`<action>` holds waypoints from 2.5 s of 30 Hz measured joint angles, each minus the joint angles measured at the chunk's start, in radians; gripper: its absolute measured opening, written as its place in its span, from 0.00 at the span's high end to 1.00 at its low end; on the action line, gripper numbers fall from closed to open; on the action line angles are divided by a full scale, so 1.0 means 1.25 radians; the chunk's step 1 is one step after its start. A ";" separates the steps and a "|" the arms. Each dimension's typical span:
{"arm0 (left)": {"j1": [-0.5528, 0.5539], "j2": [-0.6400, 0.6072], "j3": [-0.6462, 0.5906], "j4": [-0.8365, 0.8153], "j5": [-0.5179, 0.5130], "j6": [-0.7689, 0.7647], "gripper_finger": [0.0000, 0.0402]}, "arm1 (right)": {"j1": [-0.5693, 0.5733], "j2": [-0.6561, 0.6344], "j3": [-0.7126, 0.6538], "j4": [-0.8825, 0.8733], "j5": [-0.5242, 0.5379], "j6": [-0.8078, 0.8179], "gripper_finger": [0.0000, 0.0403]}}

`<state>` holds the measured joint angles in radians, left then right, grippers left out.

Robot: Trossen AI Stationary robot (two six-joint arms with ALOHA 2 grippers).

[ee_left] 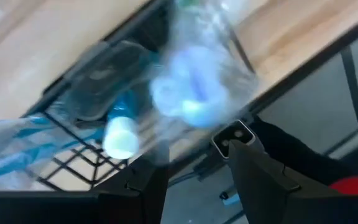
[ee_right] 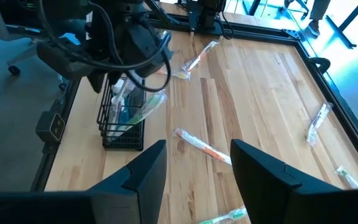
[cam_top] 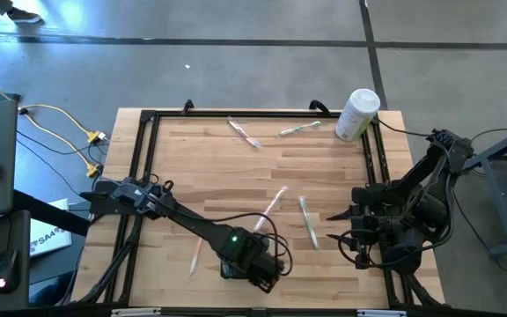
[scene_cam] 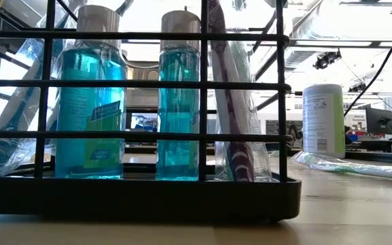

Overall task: Pick & Place toothbrushing station
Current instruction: Put the bottom orange toothbrush into the black wire organizer

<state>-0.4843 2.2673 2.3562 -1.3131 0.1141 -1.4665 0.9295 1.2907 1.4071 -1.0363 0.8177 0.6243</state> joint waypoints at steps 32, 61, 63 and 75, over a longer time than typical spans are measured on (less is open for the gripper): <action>0.000 -0.080 0.000 0.021 -0.003 0.003 0.83 | 0.000 0.000 0.000 0.000 -0.001 0.003 0.58; -0.117 -0.356 -0.033 -0.206 -0.203 0.077 0.83 | -0.016 0.000 0.000 -0.003 0.039 0.028 0.58; -0.113 -0.360 -0.051 -0.205 -0.205 0.127 0.83 | -0.034 0.000 0.000 -0.003 0.037 0.028 0.58; -0.031 -0.590 -0.442 -0.207 -0.055 0.100 0.83 | -0.113 0.000 0.000 0.007 -0.005 0.051 0.58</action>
<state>-0.5236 1.5294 1.8036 -1.5721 0.0455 -1.3412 0.7886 1.2903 1.4071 -1.0279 0.8109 0.6882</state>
